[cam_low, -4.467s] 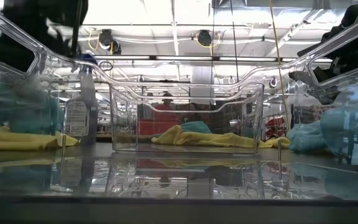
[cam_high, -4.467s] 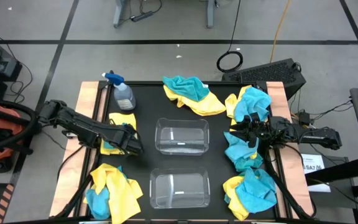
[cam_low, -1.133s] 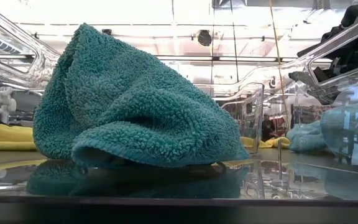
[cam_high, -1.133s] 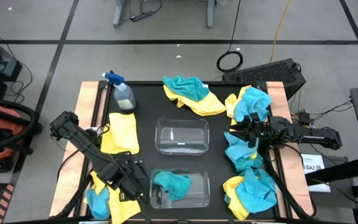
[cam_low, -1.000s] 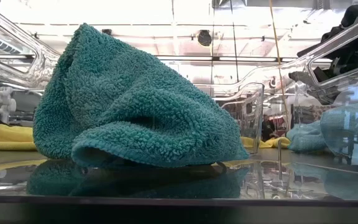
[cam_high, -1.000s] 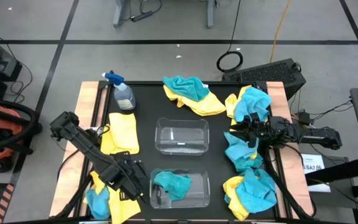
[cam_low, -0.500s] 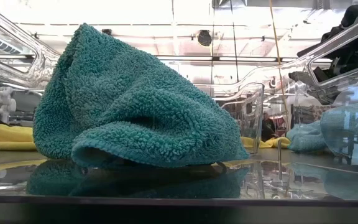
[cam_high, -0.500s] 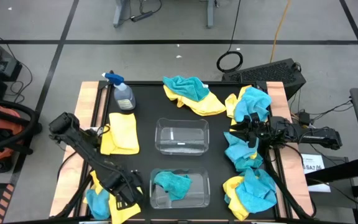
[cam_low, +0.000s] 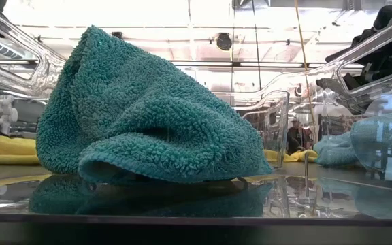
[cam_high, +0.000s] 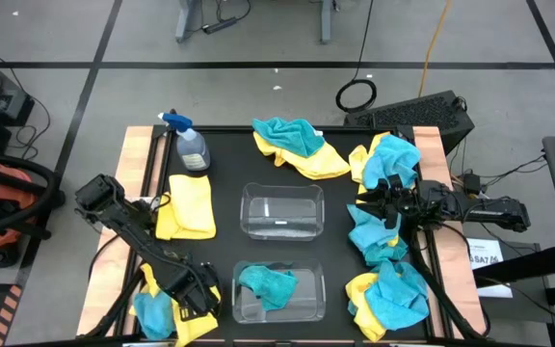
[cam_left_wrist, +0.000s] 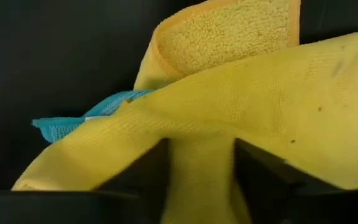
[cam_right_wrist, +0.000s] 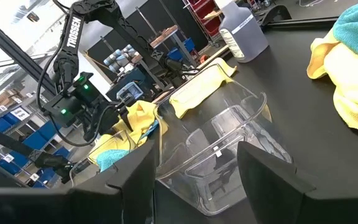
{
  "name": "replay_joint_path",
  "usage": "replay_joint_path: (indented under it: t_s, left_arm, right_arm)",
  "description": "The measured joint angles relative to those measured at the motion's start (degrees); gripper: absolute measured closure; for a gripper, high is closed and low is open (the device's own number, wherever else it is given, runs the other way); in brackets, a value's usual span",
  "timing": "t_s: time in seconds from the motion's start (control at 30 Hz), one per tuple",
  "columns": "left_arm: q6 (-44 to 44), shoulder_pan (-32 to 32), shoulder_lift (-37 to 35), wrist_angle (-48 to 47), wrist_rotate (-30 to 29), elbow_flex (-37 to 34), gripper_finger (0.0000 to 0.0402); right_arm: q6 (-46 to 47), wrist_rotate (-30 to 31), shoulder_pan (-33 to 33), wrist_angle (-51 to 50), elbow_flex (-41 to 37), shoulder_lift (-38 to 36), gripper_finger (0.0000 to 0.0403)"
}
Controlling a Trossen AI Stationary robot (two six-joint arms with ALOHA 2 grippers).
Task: Sort microfiber towel by color & place in baskets
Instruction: Put the yellow microfiber cloth into the top transparent bin
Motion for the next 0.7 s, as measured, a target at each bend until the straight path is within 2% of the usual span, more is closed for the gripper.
replay_joint_path:
  t_s: [0.1, 0.13, 0.3, 0.37, 0.57, 0.7]
  left_arm:
    - [2.03, 0.61, 0.0, 0.47, 0.1, 0.0, 0.0363]
    - [2.54, 0.8, 0.0, 0.88, 0.11, 0.0, 0.0381]
    - [4.93, 1.5, 0.0, 0.27, -0.19, 1.85, 0.0396]
    - [6.02, 1.75, -0.36, -1.74, -2.1, 3.69, 0.0396]
    - [7.14, 2.3, -4.43, -8.32, -11.17, 10.23, 0.0399]
    - [7.13, 2.24, -8.24, -12.05, -19.98, 14.78, 0.04]
  right_arm:
    - [0.0, 0.0, -0.02, 0.02, 0.0, 0.0, 0.0188]
    - [0.0, 0.0, 0.0, 0.0, 0.0, 0.0, 0.0188]
    - [0.0, 0.0, 0.0, 0.02, 0.0, -0.02, 0.0188]
    - [0.0, 0.0, -0.02, 0.01, 0.0, 0.0, 0.0188]
    - [0.0, 0.0, -0.02, 0.02, 0.0, -0.02, 0.0188]
    - [0.0, 0.0, -0.02, 0.02, 0.0, -0.02, 0.0188]
